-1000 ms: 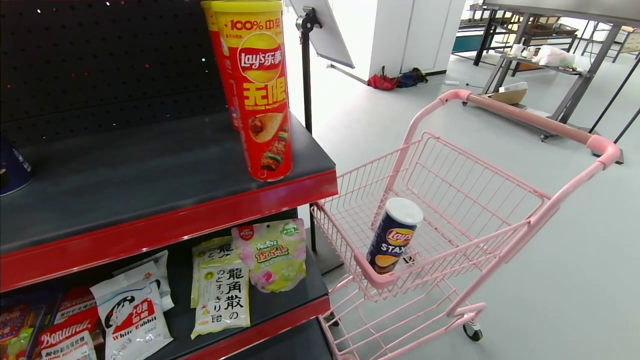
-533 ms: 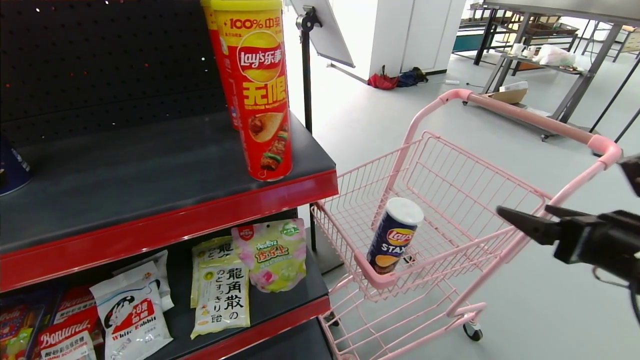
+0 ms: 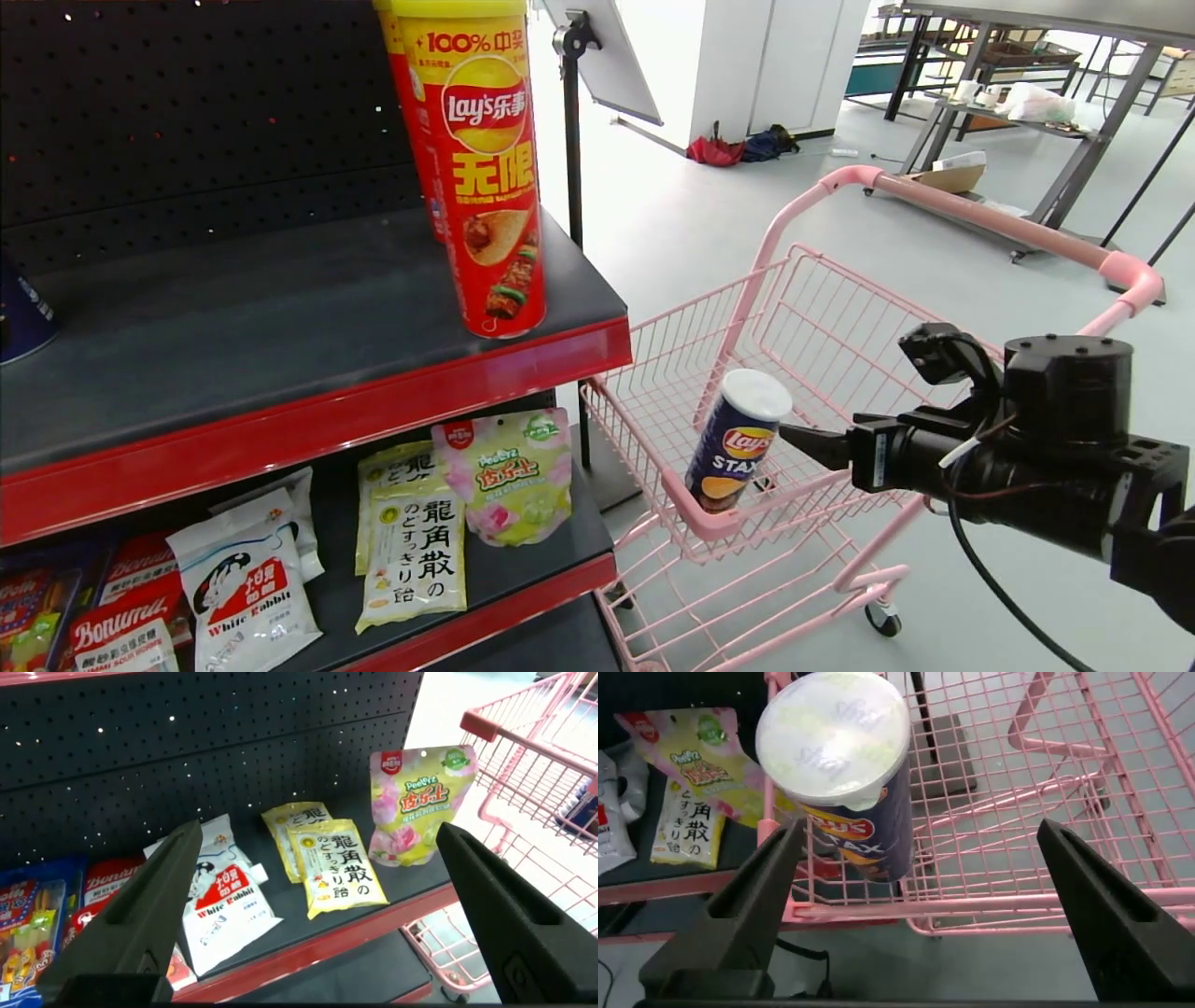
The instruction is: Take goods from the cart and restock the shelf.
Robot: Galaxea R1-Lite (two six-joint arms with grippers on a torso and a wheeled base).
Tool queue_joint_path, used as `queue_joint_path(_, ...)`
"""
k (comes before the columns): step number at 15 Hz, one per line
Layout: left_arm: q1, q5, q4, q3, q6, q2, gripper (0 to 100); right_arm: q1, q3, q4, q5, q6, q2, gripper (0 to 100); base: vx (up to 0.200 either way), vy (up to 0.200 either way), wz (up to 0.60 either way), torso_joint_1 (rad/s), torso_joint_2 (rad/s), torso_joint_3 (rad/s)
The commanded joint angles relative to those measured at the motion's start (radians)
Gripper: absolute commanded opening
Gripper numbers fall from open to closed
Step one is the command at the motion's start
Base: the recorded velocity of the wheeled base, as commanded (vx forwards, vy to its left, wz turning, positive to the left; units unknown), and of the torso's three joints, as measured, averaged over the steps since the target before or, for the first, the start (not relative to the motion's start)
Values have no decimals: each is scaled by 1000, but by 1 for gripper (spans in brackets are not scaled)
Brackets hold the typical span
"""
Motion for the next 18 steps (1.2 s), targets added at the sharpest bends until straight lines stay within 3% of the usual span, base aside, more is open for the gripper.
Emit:
queue_joint_path(1,0,0,0,0,0,1,100,12,-33,-1,0,-4,65,100,0,0,0,0,0,0)
queue_joint_path(8,0,0,0,0,0,1,100,73,-89,-3,6,7,111,100,0,0,0,0,0,0)
queue_joint_path(18,0,0,0,0,0,1,100,90,-179,-63,3,28,271,100,0,0,0,0,0,0)
